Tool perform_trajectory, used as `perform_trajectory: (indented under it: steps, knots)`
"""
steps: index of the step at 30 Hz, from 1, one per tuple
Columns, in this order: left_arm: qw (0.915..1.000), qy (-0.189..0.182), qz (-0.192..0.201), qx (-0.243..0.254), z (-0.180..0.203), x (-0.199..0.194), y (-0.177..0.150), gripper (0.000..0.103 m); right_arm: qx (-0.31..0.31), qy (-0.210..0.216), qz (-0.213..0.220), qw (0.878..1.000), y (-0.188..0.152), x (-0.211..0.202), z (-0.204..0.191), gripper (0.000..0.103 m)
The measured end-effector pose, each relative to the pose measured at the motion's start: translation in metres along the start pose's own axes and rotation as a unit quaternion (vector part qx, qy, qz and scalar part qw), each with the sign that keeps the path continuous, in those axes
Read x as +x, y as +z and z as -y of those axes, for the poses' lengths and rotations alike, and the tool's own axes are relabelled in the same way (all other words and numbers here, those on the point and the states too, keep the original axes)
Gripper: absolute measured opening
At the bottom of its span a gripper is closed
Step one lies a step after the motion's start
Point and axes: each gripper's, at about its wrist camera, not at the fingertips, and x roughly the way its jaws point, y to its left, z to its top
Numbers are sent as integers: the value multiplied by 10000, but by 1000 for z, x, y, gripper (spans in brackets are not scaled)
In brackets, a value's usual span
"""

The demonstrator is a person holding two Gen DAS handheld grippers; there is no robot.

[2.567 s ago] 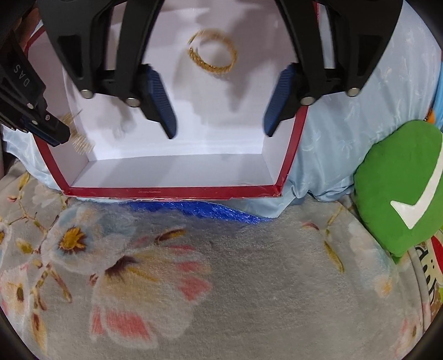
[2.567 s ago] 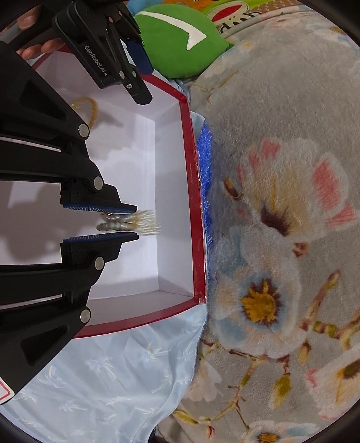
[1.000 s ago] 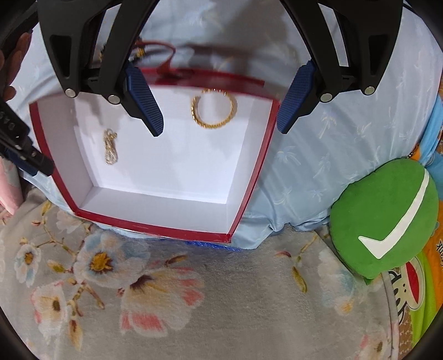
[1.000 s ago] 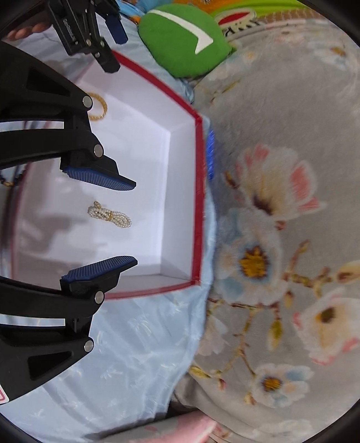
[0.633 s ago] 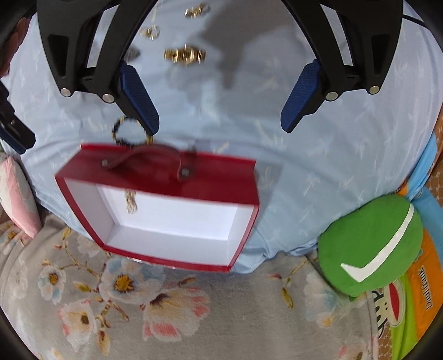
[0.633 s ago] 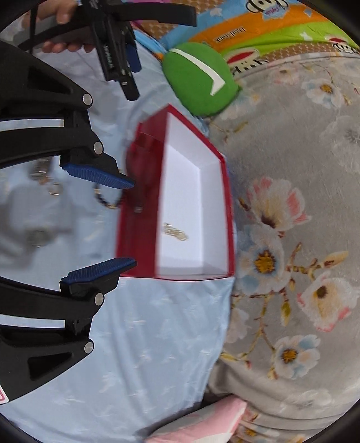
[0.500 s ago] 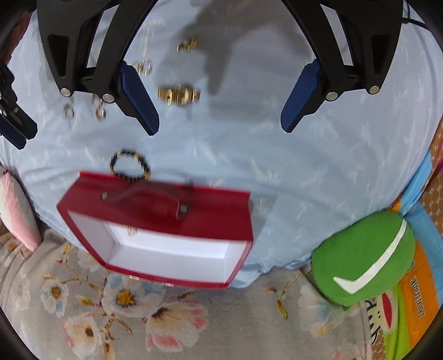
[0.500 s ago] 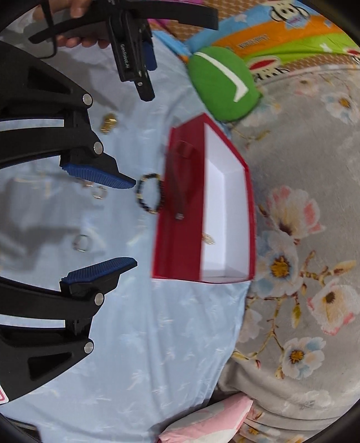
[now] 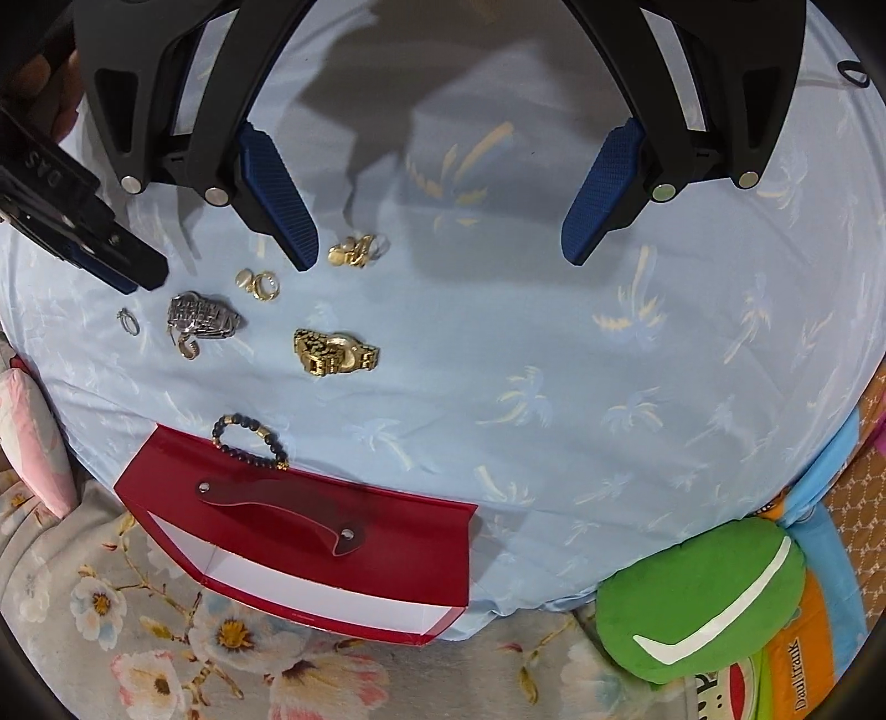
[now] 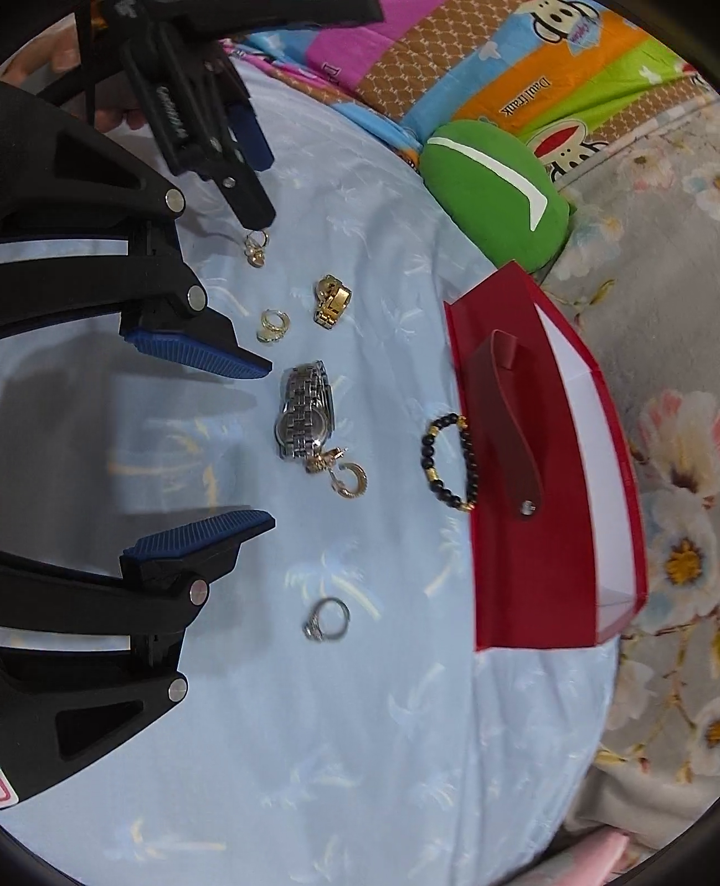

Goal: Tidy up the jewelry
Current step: 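Grasp the silver watch with the right tool while the left tool grasps the gold watch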

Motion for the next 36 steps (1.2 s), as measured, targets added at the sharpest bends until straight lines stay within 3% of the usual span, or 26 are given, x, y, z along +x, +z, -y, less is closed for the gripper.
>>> perform_trajectory:
  steps: [4,15,29,36]
  knots:
    - [9999,-16,32,-125,-10,-5,2,87,-42,-73,-12,10000,5,10,-6,41]
    - [9997,-39,110,-212,-29,-9,16,87,-101,2,-10,9999,14,21,-15,10]
    - [9984,-397,-239,315,24,36,40,87,31,-381,291,9988,-17,-30,4,10]
    - [9989,-216,-256,321,42,55,43,82,86,-393,241,9989,-25,-30,10,10]
